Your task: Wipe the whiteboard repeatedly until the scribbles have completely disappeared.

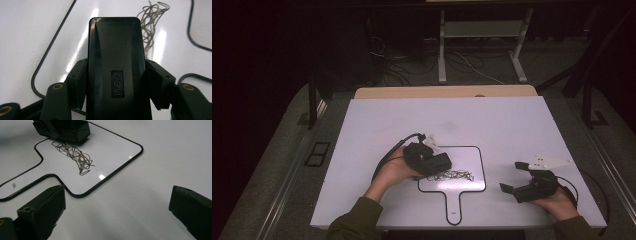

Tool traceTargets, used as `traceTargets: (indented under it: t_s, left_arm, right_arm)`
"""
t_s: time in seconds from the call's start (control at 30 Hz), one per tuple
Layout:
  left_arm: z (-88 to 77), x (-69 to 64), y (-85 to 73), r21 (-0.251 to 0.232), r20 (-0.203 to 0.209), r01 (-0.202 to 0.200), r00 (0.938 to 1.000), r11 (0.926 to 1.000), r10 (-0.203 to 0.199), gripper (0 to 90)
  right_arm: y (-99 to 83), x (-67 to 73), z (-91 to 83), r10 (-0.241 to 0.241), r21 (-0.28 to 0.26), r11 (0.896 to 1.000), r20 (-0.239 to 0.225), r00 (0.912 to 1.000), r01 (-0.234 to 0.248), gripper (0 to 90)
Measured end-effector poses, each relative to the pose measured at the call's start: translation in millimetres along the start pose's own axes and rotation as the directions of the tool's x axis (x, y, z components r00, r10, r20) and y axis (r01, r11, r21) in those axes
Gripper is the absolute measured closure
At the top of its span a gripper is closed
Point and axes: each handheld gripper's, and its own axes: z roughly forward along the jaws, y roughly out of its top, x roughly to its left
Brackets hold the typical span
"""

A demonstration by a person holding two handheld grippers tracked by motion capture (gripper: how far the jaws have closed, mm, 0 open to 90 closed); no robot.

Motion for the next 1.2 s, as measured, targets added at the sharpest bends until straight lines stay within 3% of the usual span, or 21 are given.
traceTargets:
  t_s: [0.37,0.6,1.2]
  left_arm:
    - [7.3,0.0,-0.9,0.028,-0.023,-0.006,0.9997,0.9996,0.006,38.9]
    - [8.0,-4.9,0.6,0.034,-0.009,-0.013,0.9999,0.9993,0.014,38.9]
    - [11.4,-27.9,7.5,0.062,0.025,-0.083,0.9964,0.9947,0.081,38.9]
  right_arm:
    - [-0.4,0.3,-0.9,0.002,-0.002,1.0,0.001,1.0,-0.002,0.0]
    - [-0.2,0.7,-0.5,0.0,0.0,1.0,0.001,1.0,0.0,0.0]
    - [-0.4,0.5,-0.3,-0.003,0.002,1.0,0.0,1.0,0.003,0.0]
